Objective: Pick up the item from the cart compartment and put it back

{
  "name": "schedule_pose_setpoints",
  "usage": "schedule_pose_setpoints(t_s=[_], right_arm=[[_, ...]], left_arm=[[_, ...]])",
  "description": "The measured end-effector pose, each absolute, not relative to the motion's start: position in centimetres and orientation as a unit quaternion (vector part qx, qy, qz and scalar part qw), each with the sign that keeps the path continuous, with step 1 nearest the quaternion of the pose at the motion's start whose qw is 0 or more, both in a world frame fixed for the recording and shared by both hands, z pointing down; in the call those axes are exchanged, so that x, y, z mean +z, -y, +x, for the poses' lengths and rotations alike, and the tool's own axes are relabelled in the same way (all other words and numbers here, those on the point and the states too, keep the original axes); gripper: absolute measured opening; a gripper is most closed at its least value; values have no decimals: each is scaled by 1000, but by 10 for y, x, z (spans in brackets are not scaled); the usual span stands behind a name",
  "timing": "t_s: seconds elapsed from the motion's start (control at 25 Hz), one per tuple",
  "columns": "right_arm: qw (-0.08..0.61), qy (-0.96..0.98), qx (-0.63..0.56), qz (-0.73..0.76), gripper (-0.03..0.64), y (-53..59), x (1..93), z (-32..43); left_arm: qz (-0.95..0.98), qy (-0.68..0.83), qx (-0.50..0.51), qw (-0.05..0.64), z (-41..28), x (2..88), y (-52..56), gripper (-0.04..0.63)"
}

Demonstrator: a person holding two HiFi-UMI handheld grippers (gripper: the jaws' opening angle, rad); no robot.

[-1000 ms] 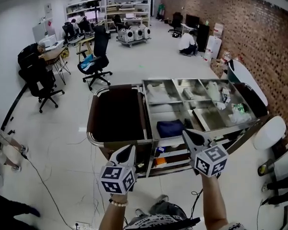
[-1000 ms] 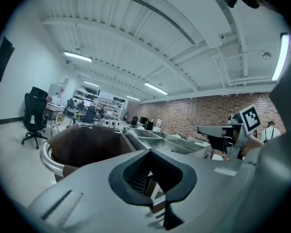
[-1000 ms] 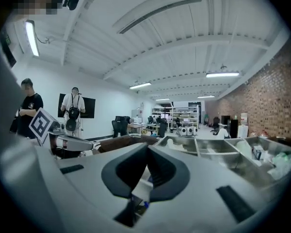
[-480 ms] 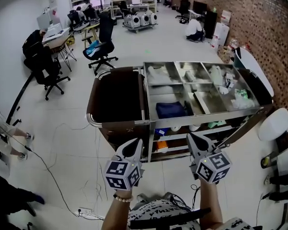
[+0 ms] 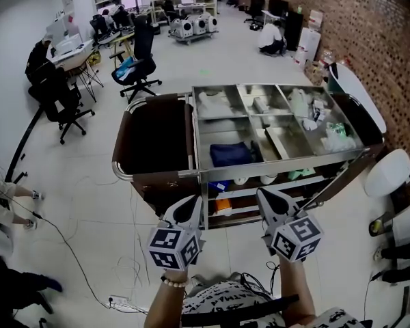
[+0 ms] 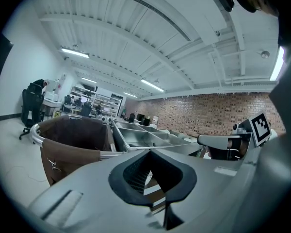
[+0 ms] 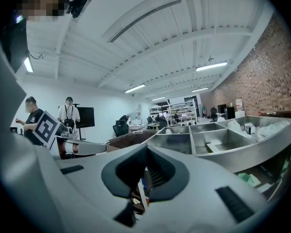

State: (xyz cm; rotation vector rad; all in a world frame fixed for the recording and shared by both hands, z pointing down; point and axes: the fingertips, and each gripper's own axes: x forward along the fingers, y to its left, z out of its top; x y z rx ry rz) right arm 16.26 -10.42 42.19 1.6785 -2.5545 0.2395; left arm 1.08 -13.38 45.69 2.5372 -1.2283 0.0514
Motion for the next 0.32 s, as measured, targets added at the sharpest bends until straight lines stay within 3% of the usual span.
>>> schedule_pose_setpoints(t_s=[0.32], right_arm=[[49, 839, 64, 538, 8, 103, 418, 159]], left_arm=[[888, 431, 13, 162, 14, 454, 135, 0]])
